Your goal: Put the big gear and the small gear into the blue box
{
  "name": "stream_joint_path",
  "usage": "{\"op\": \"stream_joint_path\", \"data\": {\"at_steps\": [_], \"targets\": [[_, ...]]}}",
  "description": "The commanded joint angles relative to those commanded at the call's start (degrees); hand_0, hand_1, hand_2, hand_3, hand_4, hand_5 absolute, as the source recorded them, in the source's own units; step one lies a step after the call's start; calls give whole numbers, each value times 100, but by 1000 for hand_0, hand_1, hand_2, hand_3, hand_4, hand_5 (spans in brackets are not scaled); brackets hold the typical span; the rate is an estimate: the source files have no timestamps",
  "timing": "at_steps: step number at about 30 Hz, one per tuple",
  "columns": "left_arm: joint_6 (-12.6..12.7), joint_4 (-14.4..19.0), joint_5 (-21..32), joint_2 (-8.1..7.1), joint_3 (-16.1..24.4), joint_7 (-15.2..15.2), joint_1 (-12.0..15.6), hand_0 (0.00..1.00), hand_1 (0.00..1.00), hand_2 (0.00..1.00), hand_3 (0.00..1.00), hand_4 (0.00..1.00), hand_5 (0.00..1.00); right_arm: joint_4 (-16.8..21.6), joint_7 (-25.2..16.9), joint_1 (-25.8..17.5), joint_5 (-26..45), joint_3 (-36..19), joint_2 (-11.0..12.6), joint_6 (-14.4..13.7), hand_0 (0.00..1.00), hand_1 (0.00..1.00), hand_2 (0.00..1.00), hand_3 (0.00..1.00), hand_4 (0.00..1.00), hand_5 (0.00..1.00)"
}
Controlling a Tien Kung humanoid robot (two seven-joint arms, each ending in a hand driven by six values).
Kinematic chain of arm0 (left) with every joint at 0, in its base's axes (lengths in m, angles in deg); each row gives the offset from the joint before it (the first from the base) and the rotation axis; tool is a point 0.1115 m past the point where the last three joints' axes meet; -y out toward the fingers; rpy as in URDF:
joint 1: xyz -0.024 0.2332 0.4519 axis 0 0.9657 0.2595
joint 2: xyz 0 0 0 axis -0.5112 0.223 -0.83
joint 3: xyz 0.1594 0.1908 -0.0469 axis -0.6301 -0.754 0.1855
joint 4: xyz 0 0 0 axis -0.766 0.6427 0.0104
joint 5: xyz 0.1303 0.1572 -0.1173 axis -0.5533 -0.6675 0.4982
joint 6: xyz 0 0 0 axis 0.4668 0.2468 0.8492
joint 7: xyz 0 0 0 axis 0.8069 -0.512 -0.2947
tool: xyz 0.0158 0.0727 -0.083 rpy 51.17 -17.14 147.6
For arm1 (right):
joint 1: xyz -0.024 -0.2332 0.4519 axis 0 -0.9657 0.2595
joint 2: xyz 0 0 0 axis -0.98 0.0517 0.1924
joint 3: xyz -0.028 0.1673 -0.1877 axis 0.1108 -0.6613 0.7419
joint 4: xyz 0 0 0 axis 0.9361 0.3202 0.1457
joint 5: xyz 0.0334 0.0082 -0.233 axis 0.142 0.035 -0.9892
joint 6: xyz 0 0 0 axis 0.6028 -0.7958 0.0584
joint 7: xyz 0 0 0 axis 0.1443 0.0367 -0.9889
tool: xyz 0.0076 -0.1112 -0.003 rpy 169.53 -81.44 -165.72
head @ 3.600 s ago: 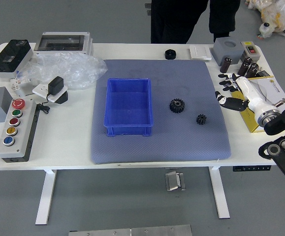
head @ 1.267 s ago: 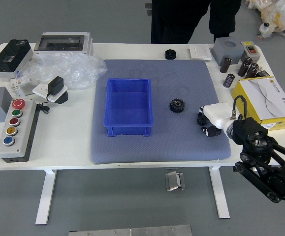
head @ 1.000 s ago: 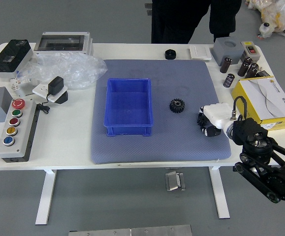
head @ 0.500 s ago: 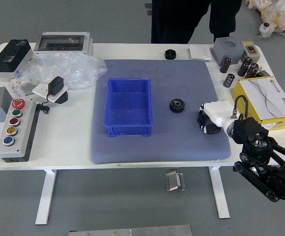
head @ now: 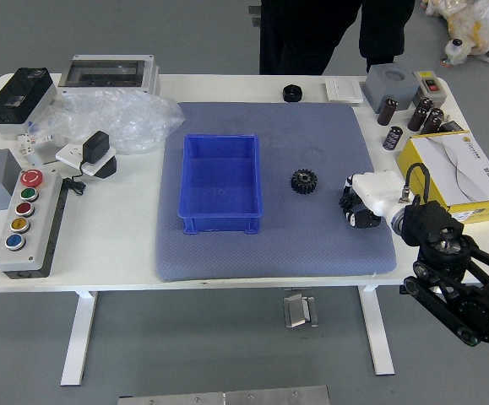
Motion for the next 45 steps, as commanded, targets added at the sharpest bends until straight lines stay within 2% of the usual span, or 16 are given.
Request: {"op": "stream_joint_path", "data": {"at_steps": [15, 22, 27, 33, 45], "targets": [[-7, 0, -13, 1, 24, -2, -4, 849, 815, 795, 822, 669, 307, 240, 52, 114, 0, -329, 9, -58, 547, 414, 454, 599, 532, 278], [-14, 0, -28, -5, 35, -4, 2, 849, 815, 795, 821, 669, 307, 438, 101, 309, 0, -457, -21, -21, 554, 416, 455, 604, 507, 281], [-24, 0, -51, -8, 53, -10, 9, 849, 815, 795, 822, 669, 307, 549, 133, 526, 0, -398, -133, 15, 560, 417, 454, 601, 504, 286], [-37, 0, -90, -17, 77, -15, 13, 849, 814, 795, 822, 669, 307, 617, 160, 823, 0, -227, -428, 38, 563, 416, 452, 601, 504, 285], [-67, 0, -201, -13, 69, -44, -3, 849, 815, 795, 822, 669, 308, 369, 198, 1377, 0, 232, -1476, 41, 567, 418, 452, 605, 506, 284]]}}
